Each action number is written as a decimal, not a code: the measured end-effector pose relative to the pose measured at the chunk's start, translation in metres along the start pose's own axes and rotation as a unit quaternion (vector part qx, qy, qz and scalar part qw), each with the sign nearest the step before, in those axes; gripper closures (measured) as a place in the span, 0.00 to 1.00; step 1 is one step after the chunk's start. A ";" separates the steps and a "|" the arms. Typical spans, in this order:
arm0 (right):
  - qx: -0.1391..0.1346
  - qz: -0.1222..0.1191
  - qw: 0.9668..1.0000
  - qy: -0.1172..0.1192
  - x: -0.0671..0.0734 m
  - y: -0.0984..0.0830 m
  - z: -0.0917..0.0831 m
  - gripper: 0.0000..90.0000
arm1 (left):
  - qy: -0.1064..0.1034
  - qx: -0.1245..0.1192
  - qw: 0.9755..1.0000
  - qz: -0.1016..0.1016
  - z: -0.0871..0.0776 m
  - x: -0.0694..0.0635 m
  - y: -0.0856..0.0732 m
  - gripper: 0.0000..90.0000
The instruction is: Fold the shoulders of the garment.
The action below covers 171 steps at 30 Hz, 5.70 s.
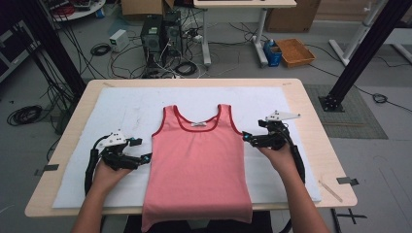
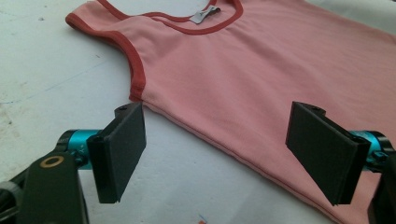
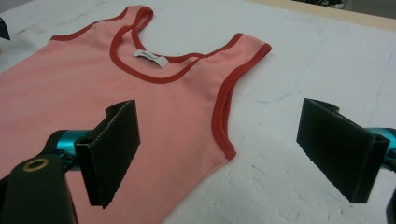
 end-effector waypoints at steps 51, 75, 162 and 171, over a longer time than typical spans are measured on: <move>0.058 0.015 0.996 -0.068 -0.024 0.084 0.108 0.16 | 0.013 0.011 1.000 -0.023 0.002 0.004 0.000 0.23; 0.124 0.042 0.989 -0.075 -0.023 0.076 0.176 0.33 | 0.015 0.019 0.999 -0.024 0.003 0.004 0.000 0.23; 0.008 -0.108 0.992 0.064 0.083 -0.024 0.016 0.61 | 0.015 0.026 0.999 -0.026 0.005 0.004 0.000 0.23; 0.073 -0.125 0.986 0.077 0.084 -0.050 0.027 0.68 | 0.013 0.024 0.999 -0.035 0.005 0.006 0.000 0.22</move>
Point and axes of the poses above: each handheld gripper's, and its own axes: z roughly forward along the jaws, y roughly out of its top, x roughly to its left, the point moved 2 cm from there along z, roughly forward along the jaws, and after that the axes turned 10 degrees about z, right-handed, at the moved point
